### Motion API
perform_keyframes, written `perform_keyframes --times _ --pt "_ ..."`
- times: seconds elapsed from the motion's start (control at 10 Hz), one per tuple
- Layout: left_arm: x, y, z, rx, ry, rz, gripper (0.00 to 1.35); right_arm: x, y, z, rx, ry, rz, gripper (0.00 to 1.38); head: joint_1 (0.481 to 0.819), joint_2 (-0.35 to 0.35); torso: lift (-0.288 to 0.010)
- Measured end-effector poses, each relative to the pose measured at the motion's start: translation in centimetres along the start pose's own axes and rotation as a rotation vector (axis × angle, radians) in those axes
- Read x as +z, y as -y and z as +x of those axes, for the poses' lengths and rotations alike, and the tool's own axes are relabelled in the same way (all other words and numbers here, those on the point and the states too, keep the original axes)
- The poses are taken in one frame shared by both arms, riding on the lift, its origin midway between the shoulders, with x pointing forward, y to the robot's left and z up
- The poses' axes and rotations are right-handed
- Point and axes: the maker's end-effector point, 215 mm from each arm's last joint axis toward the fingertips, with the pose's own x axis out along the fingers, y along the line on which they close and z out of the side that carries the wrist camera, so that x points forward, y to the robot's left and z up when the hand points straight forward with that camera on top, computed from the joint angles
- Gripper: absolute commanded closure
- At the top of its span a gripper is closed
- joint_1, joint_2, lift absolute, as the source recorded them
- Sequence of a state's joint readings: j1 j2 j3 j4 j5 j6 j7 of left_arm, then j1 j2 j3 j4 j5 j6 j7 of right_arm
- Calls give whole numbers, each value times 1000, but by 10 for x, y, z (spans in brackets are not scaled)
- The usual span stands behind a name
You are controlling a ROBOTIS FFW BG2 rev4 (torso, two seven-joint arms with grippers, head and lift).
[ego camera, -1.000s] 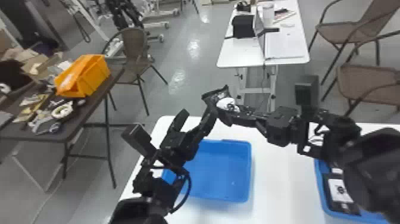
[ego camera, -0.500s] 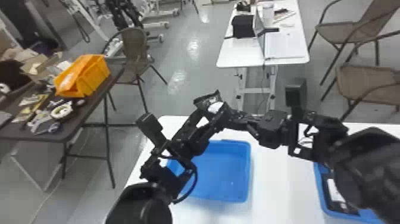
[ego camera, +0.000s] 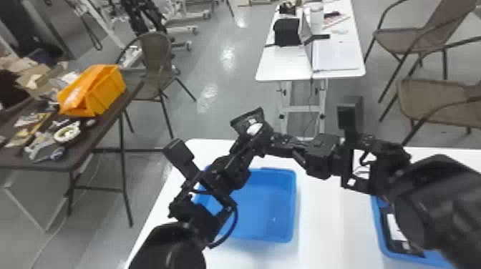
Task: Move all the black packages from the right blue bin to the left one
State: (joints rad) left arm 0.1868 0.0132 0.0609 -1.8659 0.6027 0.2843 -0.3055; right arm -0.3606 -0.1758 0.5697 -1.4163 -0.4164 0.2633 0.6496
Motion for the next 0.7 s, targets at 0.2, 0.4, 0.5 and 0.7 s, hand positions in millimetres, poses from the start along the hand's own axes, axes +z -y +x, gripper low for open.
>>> perform_keyframes --times 0.2,0.4,0.5,0.7 --pt "11 -7 -6 31 59 -1 1210 -1 6 -2 -21 24 6 323 695 282 0" --pt "23 -23 -16 74 102 48 1210 0 37 -26 -118 90 33 88 695 273 0" --pt "26 -42 -25 122 97 149 1210 9 62 -55 -217 130 7 216 695 257 0" --pt "4 -85 -44 219 21 417 1210 -2 106 -134 -490 122 -53 308 695 197 0"
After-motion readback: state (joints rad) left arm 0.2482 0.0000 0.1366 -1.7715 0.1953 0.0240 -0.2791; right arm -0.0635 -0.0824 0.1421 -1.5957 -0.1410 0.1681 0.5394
